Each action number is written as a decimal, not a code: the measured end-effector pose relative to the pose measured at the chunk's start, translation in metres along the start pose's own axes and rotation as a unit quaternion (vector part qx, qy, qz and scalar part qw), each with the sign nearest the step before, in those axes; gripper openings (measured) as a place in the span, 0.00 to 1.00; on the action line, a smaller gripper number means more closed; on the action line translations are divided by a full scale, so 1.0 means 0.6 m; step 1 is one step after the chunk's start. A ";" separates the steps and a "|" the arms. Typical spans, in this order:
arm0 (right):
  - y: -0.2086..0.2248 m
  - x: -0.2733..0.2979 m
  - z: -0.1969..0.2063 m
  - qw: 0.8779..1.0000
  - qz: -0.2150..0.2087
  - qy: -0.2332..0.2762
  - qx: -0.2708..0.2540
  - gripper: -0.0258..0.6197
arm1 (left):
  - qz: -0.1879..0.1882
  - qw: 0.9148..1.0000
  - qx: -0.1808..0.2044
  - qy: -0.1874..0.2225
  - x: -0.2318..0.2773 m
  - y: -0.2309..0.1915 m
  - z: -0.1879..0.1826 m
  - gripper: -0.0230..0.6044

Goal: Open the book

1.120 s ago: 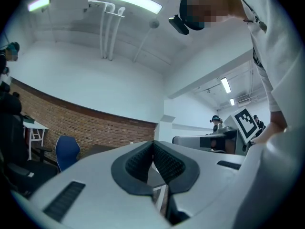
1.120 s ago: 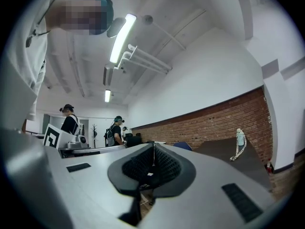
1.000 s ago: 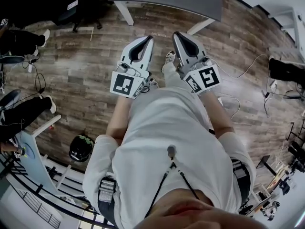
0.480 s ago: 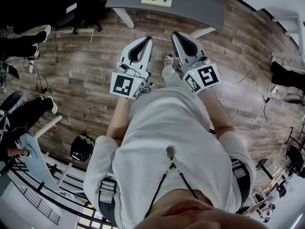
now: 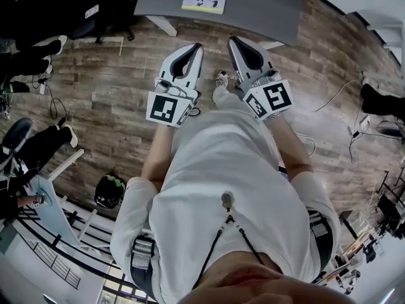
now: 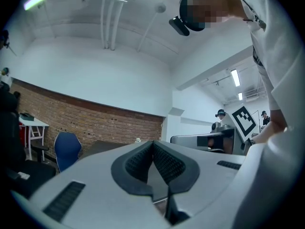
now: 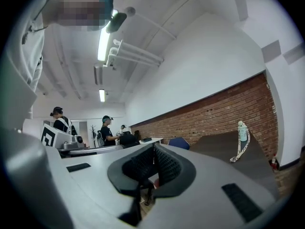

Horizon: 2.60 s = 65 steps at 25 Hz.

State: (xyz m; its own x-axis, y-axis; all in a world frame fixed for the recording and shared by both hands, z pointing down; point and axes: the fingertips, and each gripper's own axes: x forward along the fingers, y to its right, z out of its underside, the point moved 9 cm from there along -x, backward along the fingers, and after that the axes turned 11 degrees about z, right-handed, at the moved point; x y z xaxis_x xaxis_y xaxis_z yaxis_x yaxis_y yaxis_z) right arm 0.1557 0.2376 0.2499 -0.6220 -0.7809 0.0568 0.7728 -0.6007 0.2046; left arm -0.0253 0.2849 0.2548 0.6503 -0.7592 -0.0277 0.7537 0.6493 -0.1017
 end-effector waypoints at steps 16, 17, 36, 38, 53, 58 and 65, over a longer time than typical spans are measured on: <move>0.222 0.105 -0.020 1.000 -0.007 -0.005 0.028 0.10 | -0.026 0.999 0.009 -0.028 0.238 -0.049 0.036 0.07; 0.231 0.109 -0.020 1.000 -0.010 -0.005 0.028 0.10 | -0.029 0.999 0.009 -0.030 0.248 -0.050 0.038 0.07; 0.293 0.190 0.028 0.999 0.022 -0.042 0.023 0.10 | -0.024 0.996 0.007 -0.090 0.334 -0.145 0.141 0.08; 0.298 0.213 0.037 0.998 0.033 -0.049 0.024 0.10 | -0.023 0.995 0.006 -0.100 0.347 -0.176 0.162 0.08; 0.320 0.361 0.106 0.990 0.101 -0.088 0.041 0.10 | 0.012 0.981 -0.035 -0.189 0.414 -0.350 0.321 0.08; 0.336 0.382 0.138 0.986 0.119 -0.103 0.047 0.10 | 0.009 0.975 -0.035 -0.219 0.441 -0.383 0.385 0.08; 0.364 0.394 0.159 0.982 0.138 -0.115 0.061 0.10 | 0.021 0.964 -0.020 -0.265 0.484 -0.404 0.449 0.08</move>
State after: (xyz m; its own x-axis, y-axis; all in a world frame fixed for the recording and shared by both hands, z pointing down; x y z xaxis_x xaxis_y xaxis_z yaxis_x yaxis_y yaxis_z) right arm 0.1658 -0.0619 0.4015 -0.4136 -0.8437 0.3422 0.9038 -0.3353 0.2658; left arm 0.0065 -0.0805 0.5395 0.6453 -0.5953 0.4787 0.7283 0.6685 -0.1506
